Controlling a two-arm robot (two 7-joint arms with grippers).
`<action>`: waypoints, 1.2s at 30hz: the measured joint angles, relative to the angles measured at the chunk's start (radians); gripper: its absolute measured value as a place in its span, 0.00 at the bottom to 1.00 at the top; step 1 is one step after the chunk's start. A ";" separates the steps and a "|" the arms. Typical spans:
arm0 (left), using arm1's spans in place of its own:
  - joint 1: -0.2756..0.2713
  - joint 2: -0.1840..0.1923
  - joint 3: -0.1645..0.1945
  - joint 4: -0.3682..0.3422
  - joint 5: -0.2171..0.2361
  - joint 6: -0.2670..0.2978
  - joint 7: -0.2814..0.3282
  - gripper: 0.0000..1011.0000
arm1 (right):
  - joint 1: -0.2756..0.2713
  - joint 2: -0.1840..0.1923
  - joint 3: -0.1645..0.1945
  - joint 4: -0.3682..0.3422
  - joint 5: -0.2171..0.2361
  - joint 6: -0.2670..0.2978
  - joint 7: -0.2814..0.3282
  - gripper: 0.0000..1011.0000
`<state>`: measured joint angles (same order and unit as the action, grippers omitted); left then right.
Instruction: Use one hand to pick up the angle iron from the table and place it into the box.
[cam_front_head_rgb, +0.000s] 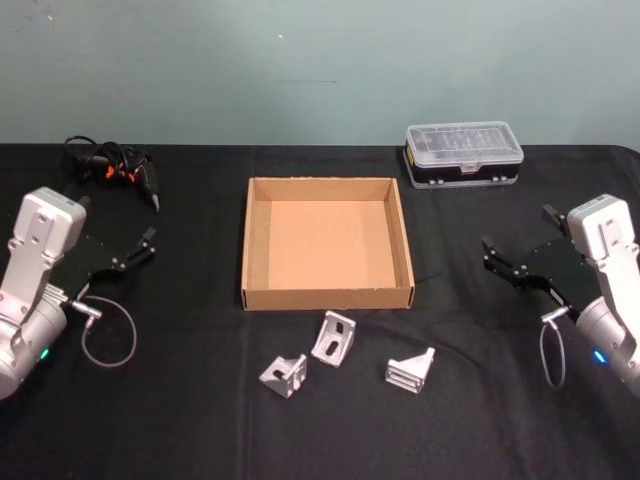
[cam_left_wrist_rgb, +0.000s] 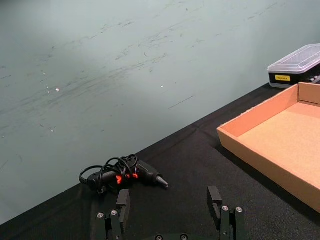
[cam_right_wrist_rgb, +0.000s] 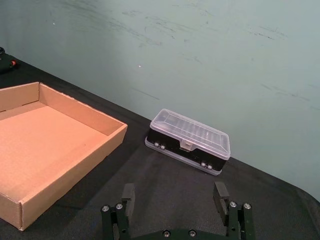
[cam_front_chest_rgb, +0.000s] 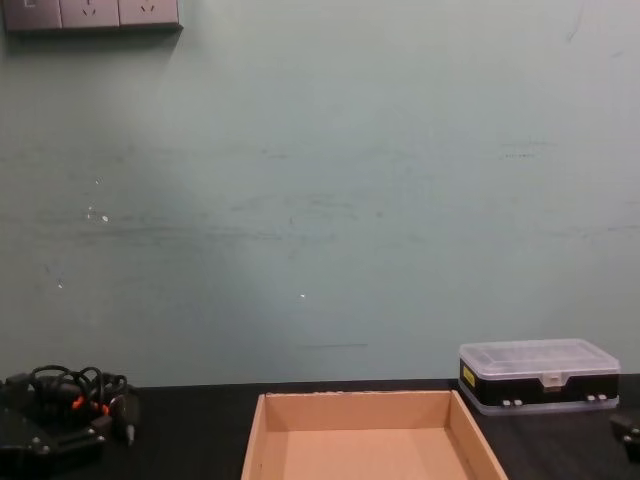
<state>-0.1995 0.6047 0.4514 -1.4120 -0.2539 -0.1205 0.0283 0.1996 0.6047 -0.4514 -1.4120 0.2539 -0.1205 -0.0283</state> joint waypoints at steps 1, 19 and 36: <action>0.000 0.000 0.000 0.000 0.000 0.000 0.000 1.00 | 0.000 0.000 0.000 0.000 0.000 0.000 0.000 0.99; 0.000 0.000 0.000 0.000 0.000 0.000 0.000 1.00 | 0.000 0.000 0.000 0.000 0.000 0.000 0.000 0.99; 0.000 0.000 0.000 0.000 0.000 0.000 0.000 1.00 | 0.000 0.000 0.000 0.000 0.000 0.000 0.000 0.99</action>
<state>-0.1995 0.6047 0.4514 -1.4120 -0.2539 -0.1205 0.0283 0.1996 0.6047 -0.4514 -1.4119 0.2539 -0.1205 -0.0283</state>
